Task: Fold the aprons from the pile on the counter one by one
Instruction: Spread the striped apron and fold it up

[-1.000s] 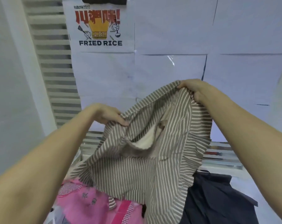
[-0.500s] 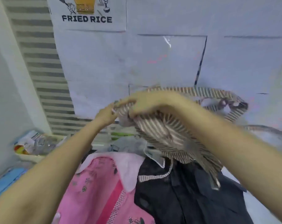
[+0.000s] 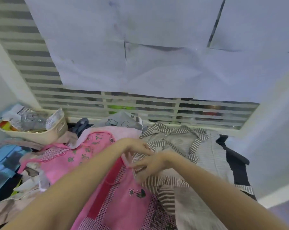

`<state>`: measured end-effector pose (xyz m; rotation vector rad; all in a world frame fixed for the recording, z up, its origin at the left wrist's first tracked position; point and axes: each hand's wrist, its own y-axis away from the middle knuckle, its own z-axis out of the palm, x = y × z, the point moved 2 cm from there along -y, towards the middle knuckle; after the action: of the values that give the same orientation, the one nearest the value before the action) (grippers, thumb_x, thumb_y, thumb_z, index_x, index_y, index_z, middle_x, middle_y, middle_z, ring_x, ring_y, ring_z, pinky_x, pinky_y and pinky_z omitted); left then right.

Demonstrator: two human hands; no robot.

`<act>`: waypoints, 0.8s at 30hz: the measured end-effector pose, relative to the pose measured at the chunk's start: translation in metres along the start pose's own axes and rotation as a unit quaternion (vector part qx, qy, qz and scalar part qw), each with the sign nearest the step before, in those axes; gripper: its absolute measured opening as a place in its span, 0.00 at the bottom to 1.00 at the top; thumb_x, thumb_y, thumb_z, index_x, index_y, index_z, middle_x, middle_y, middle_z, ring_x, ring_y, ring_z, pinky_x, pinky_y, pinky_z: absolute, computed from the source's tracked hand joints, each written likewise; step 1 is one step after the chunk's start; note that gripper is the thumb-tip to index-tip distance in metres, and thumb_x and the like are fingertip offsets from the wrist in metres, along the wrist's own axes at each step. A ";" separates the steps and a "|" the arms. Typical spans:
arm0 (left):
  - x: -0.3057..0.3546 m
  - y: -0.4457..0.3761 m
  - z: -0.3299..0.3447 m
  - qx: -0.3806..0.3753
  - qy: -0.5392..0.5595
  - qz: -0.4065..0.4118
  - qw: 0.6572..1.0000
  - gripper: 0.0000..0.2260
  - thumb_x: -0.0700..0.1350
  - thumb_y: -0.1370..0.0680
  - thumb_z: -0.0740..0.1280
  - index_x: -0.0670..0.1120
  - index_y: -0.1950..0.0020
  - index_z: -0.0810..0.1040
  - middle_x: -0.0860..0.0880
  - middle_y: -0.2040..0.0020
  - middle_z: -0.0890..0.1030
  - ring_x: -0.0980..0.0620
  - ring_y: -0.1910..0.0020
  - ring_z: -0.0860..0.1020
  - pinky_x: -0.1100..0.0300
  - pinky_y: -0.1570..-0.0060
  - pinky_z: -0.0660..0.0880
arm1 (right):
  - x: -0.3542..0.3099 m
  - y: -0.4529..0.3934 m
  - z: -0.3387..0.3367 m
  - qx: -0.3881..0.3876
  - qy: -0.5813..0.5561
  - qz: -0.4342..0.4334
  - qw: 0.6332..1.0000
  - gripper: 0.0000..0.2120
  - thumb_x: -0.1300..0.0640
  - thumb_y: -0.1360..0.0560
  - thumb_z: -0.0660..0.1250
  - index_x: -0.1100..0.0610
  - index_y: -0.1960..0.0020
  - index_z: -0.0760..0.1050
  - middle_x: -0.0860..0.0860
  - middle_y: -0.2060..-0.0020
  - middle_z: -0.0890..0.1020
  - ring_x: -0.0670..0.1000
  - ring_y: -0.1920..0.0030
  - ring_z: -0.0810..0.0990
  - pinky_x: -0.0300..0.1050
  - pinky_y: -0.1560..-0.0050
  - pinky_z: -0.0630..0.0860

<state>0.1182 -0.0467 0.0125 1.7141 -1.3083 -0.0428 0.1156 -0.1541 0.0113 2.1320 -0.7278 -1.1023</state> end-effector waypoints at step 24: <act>-0.030 -0.031 0.021 0.138 0.233 0.147 0.951 0.10 0.37 0.25 0.68 0.45 0.45 0.76 0.49 0.49 0.80 0.53 0.52 0.78 0.63 0.48 0.75 | 0.106 -0.002 -0.102 0.501 -0.129 0.079 0.852 0.03 0.62 0.24 0.63 0.59 0.55 0.75 0.55 0.60 0.79 0.54 0.58 0.80 0.46 0.57 0.77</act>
<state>0.1171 -0.0378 -0.0343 1.6032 -1.2284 0.7073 0.2548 -0.2000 0.0035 2.6596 -1.8988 -1.0290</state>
